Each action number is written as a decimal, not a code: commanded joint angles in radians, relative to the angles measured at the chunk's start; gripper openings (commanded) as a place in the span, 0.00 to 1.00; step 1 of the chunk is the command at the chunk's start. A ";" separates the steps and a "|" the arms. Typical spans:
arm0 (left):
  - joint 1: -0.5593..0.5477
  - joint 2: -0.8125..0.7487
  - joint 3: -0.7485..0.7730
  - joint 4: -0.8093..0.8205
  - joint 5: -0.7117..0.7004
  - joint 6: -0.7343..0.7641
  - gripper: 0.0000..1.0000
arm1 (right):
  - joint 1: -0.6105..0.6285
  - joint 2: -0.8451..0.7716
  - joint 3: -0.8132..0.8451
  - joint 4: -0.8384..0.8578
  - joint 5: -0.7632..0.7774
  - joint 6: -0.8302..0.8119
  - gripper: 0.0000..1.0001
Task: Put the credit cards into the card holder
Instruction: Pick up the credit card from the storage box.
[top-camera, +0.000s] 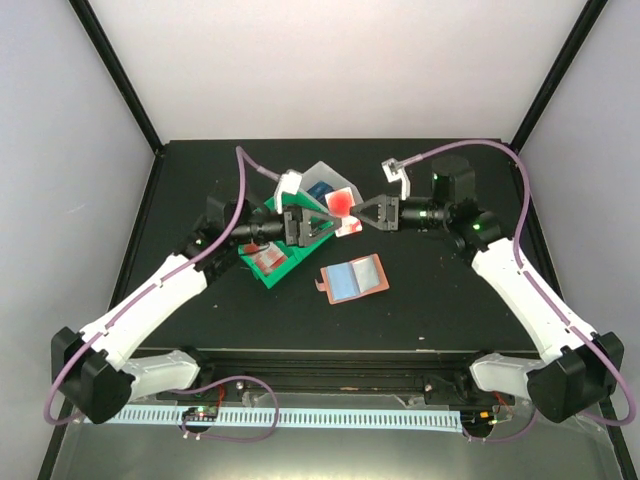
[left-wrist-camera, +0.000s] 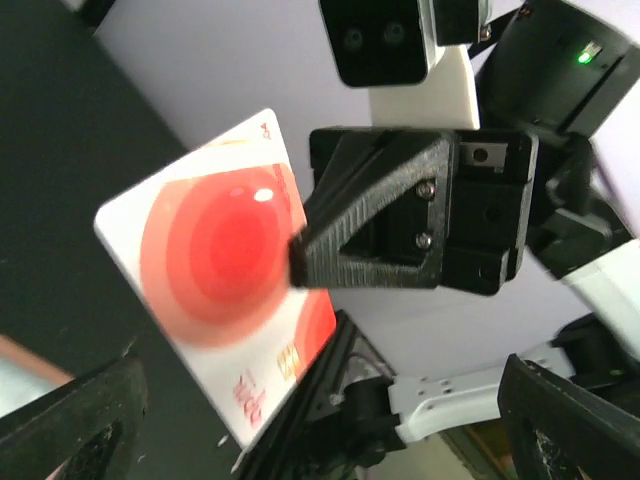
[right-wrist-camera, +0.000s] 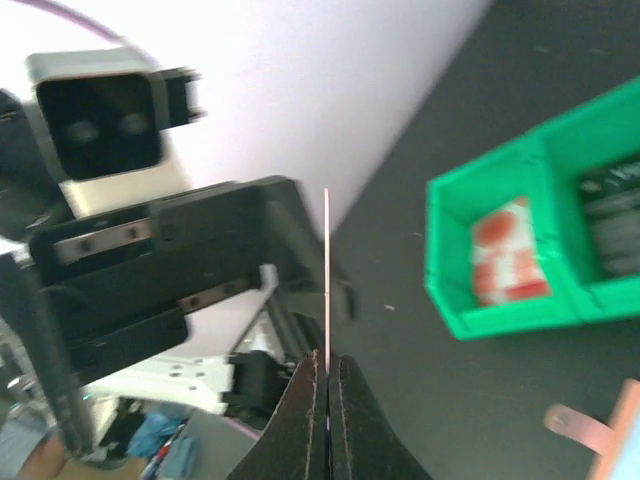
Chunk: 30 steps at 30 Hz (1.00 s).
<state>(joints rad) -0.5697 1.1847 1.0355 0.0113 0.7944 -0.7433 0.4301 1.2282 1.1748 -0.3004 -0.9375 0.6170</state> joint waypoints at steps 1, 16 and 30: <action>-0.001 -0.081 -0.093 -0.134 -0.126 0.132 0.99 | -0.003 -0.015 -0.061 -0.165 0.254 -0.103 0.01; -0.121 0.013 -0.329 -0.057 -0.301 0.073 0.78 | -0.003 -0.091 -0.382 -0.102 0.469 -0.090 0.01; -0.265 0.377 -0.254 0.080 -0.635 0.107 0.42 | -0.006 0.152 -0.505 0.187 0.374 -0.044 0.01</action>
<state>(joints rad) -0.8074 1.5288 0.6888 0.0708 0.3309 -0.6827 0.4294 1.3270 0.6647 -0.2256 -0.5636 0.5667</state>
